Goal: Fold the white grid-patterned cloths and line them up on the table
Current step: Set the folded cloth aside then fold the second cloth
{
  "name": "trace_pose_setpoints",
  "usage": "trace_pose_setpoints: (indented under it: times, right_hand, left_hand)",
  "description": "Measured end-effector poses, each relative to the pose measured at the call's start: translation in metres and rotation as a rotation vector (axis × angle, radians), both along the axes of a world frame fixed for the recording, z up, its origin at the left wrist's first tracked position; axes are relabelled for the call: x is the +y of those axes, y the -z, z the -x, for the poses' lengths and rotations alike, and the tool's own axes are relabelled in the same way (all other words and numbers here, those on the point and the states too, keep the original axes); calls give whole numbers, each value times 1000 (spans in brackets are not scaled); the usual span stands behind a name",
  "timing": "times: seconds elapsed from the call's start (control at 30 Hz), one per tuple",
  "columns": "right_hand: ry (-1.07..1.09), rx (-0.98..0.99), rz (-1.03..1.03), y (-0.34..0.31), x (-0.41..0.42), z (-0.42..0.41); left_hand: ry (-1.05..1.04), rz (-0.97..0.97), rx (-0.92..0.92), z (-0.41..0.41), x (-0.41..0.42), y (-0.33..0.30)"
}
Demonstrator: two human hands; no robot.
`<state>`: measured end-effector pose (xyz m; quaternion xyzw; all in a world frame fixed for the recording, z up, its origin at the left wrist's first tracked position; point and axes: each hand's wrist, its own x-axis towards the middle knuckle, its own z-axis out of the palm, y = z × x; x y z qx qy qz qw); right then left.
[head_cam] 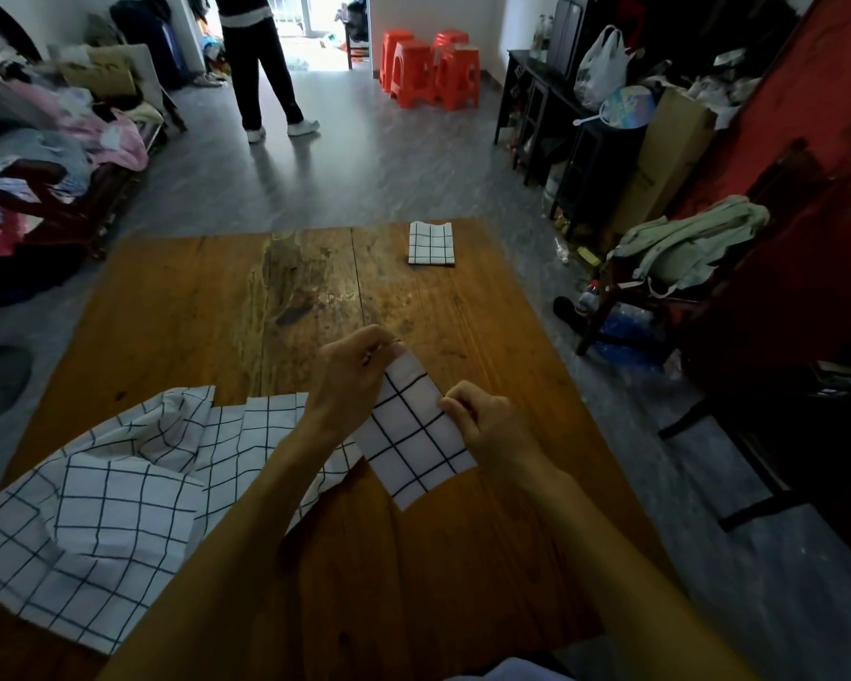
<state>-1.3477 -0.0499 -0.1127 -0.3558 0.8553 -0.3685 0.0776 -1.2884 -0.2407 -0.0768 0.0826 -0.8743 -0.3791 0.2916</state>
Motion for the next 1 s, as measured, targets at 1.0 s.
trace_pose_setpoints:
  times: [1.0]
  right_hand:
    - [2,-38,122,-8,-25,-5]
  left_hand:
    - [79,-78,-34,-8,18,26]
